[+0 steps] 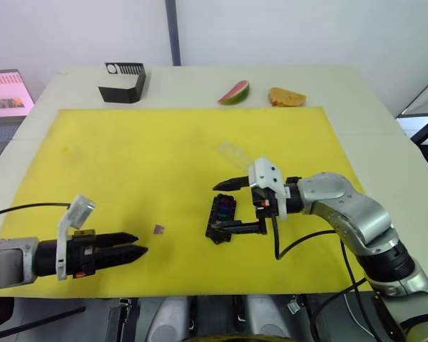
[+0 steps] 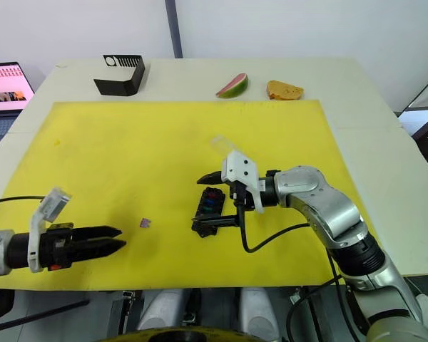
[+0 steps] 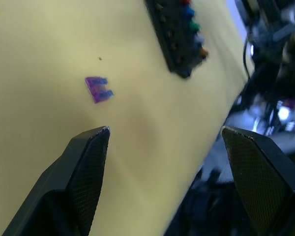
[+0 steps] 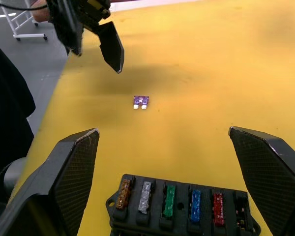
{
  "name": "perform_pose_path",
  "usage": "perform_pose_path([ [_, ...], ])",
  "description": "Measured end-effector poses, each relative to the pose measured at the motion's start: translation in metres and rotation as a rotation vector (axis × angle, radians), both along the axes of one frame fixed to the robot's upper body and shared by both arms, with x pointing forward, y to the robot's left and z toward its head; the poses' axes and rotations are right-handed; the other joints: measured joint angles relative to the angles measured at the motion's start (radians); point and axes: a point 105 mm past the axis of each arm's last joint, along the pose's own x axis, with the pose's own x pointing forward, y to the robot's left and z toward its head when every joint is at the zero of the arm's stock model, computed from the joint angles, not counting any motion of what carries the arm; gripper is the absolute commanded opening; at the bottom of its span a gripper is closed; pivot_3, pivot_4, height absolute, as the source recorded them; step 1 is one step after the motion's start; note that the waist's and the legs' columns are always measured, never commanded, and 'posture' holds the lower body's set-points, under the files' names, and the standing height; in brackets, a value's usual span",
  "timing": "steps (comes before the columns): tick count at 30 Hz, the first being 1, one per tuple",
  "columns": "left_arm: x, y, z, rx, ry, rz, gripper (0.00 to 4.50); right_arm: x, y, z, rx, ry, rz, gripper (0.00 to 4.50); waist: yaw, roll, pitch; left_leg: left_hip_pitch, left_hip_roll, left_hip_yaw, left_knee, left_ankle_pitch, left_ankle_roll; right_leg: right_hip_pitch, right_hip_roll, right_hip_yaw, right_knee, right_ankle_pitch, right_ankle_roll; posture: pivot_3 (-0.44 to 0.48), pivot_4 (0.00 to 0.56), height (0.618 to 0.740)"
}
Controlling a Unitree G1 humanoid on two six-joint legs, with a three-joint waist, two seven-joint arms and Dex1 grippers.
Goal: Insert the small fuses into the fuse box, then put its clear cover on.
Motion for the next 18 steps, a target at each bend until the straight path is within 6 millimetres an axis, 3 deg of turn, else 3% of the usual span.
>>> perform_pose_path([
  [4,0.012,0.008,-0.003,-0.05,0.087,0.072,3.81,0.0,0.0,-0.002,0.005,0.002,-0.014,4.5,0.002,0.0,0.0,0.0,-0.001,0.0,0.0,0.0,-0.001,0.0,0.0,0.0,0.0,0.0,0.0,0.0,0.15,0.74],
  [9,0.025,0.008,-0.001,-0.097,0.137,0.04,3.81,-0.002,-0.001,-0.007,0.006,0.012,-0.032,4.5,-0.002,0.0,0.0,0.0,-0.002,0.0,-0.001,0.004,-0.007,-0.001,0.0,0.0,0.0,0.0,0.0,0.0,0.15,0.74],
  [18,0.021,-0.007,-0.013,-0.161,0.291,-0.082,3.81,-0.004,-0.008,-0.009,-0.008,0.008,-0.089,4.5,-0.004,0.0,0.0,0.0,-0.002,0.0,-0.003,0.005,-0.008,-0.002,-0.001,0.001,0.0,0.0,0.0,0.0,0.15,0.74],
])
